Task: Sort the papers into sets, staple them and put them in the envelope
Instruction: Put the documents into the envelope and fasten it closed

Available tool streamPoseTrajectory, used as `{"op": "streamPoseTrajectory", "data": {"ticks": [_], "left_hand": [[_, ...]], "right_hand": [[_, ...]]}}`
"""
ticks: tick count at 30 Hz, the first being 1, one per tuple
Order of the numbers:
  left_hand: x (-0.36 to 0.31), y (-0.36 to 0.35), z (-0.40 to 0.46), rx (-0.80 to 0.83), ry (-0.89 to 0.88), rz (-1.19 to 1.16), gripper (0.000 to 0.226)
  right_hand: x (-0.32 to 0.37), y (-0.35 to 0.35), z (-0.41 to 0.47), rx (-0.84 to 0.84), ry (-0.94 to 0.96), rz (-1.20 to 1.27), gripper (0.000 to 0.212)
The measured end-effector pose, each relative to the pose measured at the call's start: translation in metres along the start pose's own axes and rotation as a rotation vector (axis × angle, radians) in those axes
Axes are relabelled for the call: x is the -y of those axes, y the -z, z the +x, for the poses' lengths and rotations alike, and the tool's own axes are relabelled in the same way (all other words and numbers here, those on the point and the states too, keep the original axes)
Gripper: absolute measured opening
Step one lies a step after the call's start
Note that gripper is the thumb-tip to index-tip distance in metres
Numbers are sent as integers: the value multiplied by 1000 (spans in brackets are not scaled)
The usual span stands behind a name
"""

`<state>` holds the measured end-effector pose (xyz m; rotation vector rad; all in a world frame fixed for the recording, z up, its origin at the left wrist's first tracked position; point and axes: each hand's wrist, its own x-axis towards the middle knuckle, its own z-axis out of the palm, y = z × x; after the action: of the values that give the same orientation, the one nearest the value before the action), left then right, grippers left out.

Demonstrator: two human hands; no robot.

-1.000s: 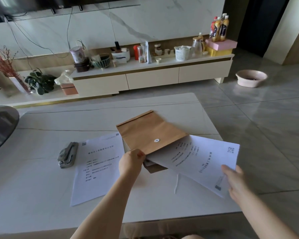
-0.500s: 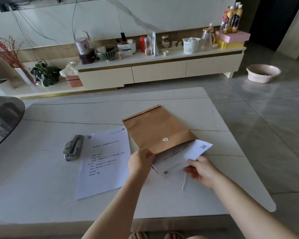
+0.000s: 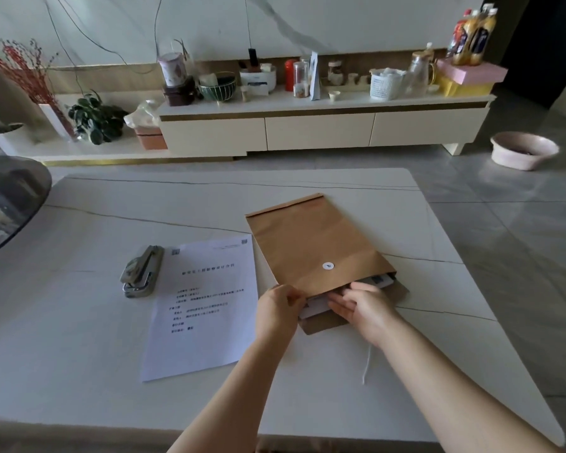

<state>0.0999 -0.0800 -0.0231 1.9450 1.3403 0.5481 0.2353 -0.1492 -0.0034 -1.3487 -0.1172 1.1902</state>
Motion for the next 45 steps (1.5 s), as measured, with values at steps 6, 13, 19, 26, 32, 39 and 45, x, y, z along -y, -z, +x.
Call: {"op": "streamPoseTrajectory", "data": {"ticks": [6, 13, 19, 26, 32, 39, 45], "left_hand": [[16, 7, -11, 27, 3, 39, 14], [53, 72, -36, -224, 133, -49, 27], [98, 139, -42, -365, 278, -53, 32], [149, 159, -18, -185, 502, 181, 54], [144, 155, -1, -64, 566, 400, 49], [154, 157, 5, -38, 708, 91, 22], [147, 149, 2, -75, 643, 227, 30]], "right_hand": [[-6, -3, -10, -91, -9, -132, 34], [-27, -50, -23, 61, 20, -402, 24], [-57, -105, -10, 109, 29, -570, 17], [-73, -138, 12, 23, -75, -501, 42], [-71, -145, 26, 51, -30, -701, 20], [-78, -137, 29, 84, 60, -981, 15], [-78, -139, 11, 38, 208, -1037, 3]]}}
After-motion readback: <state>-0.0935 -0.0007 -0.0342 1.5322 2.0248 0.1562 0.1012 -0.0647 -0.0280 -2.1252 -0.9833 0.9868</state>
